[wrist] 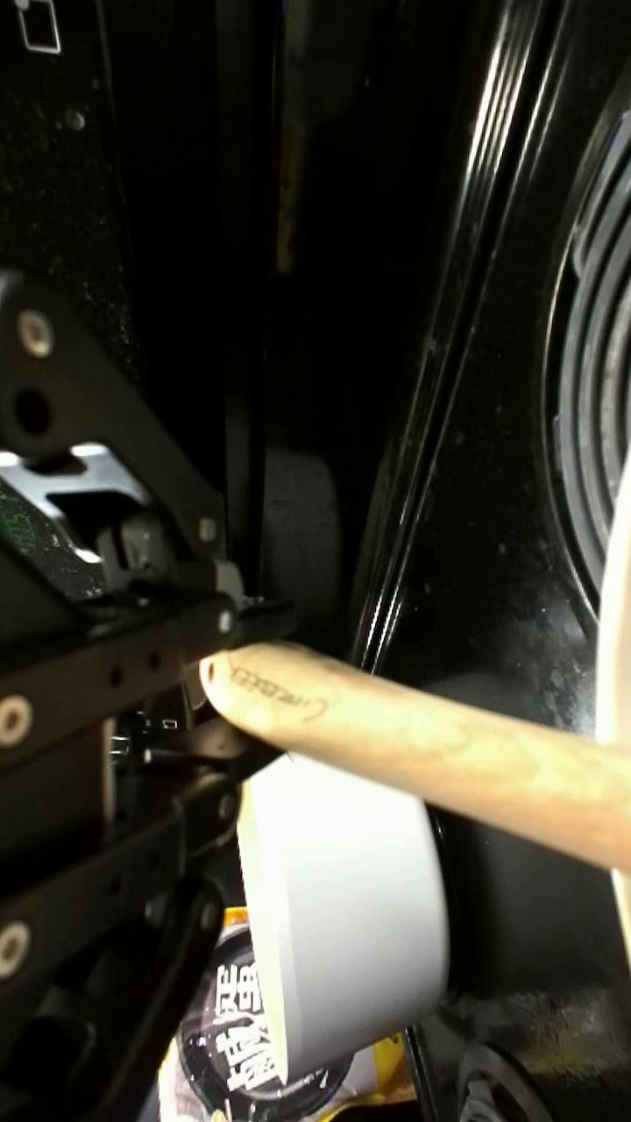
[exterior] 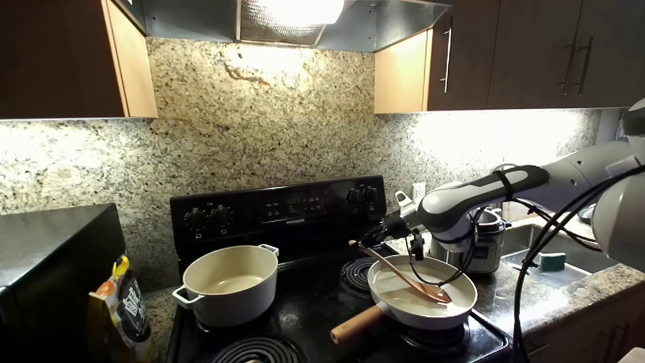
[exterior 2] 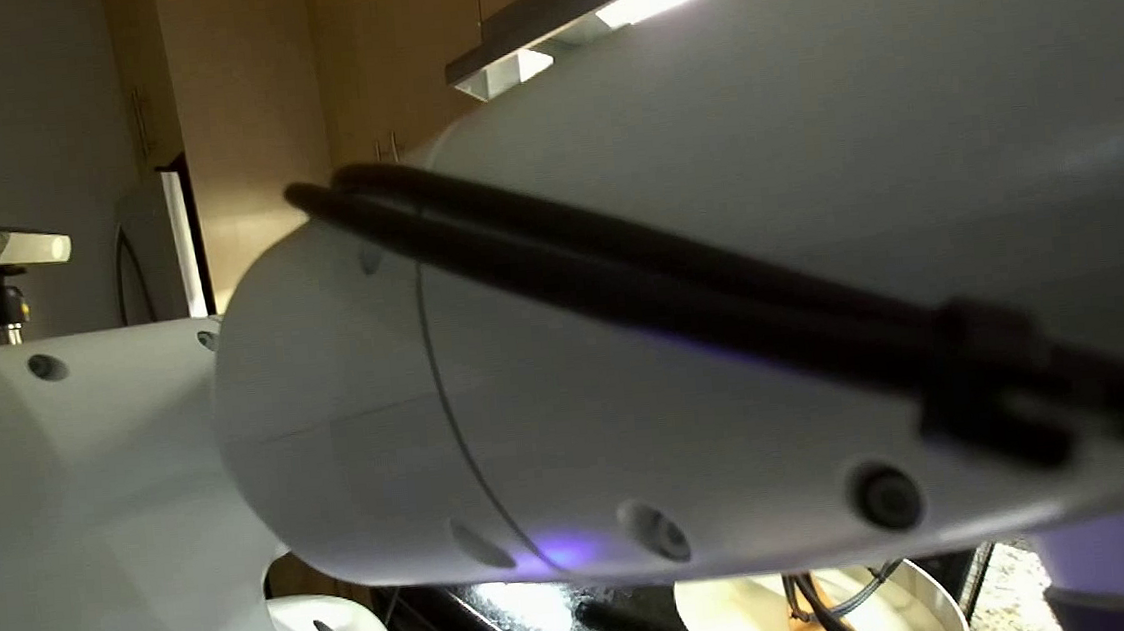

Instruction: Stir the contents of the pan with the wooden spoon

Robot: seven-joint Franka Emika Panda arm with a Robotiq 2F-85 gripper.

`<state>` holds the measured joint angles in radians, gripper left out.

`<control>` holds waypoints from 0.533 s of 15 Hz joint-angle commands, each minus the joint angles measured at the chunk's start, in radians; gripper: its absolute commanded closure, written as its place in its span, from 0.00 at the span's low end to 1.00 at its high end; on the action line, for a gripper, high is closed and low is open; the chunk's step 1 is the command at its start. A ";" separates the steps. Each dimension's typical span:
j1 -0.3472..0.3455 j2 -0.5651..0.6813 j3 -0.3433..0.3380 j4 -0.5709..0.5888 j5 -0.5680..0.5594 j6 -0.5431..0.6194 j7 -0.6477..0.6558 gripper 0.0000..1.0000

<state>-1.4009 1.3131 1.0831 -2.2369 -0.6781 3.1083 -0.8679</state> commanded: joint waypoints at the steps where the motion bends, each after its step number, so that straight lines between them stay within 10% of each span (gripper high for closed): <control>1: -0.021 -0.033 0.015 -0.065 -0.003 0.019 -0.048 0.90; 8: -0.004 -0.027 0.064 -0.074 0.001 -0.017 -0.116 0.90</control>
<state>-1.3949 1.3071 1.1177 -2.2874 -0.6798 3.1051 -0.9403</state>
